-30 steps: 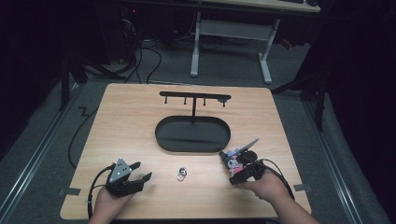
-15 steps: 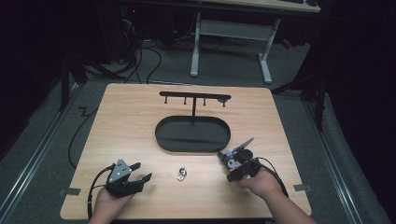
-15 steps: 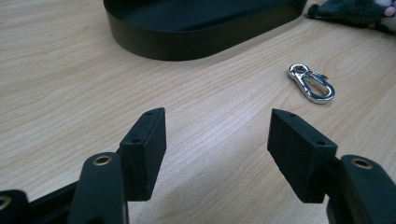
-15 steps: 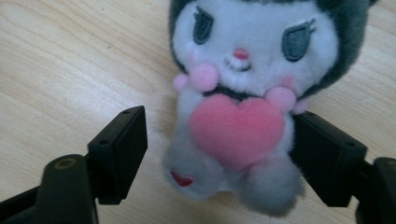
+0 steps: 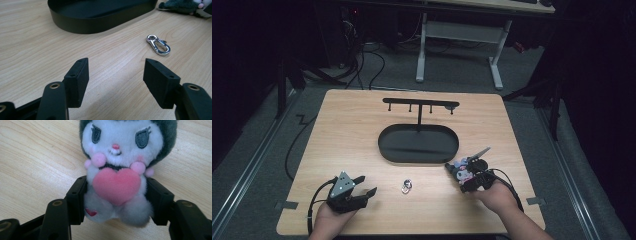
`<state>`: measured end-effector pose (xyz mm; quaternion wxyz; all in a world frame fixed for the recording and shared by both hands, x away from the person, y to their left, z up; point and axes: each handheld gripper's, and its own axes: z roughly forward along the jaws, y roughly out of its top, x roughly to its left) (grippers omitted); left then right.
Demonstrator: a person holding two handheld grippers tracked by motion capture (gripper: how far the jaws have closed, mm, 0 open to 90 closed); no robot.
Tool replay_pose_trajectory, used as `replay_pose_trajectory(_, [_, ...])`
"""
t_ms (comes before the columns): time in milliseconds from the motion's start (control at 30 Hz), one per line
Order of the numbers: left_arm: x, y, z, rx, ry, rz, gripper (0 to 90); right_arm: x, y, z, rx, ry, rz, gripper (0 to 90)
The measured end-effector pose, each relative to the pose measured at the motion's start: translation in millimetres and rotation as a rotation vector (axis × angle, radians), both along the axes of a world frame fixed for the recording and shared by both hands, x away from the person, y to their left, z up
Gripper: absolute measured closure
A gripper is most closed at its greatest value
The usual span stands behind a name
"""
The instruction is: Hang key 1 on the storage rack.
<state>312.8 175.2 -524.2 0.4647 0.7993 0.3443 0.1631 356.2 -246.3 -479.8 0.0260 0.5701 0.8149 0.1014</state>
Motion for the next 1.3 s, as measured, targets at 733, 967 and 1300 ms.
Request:
replay_pose_trajectory(733, [2.4,1.4,-3.5,0.021,0.004,0.005,38.2,-10.2,4.7,18.6,0.041,-0.095,0.068,48.5])
replay_pose_trajectory(967, [2.0,1.1,-3.3,0.022,-0.003,0.001,38.1,-10.7,4.3,38.6,0.059,-0.108,0.082,48.5])
replay_pose_trajectory(1300, [2.1,2.0,-3.8,0.019,-0.009,0.004,38.0,-8.9,2.6,63.6,0.083,-0.136,0.084,48.5])
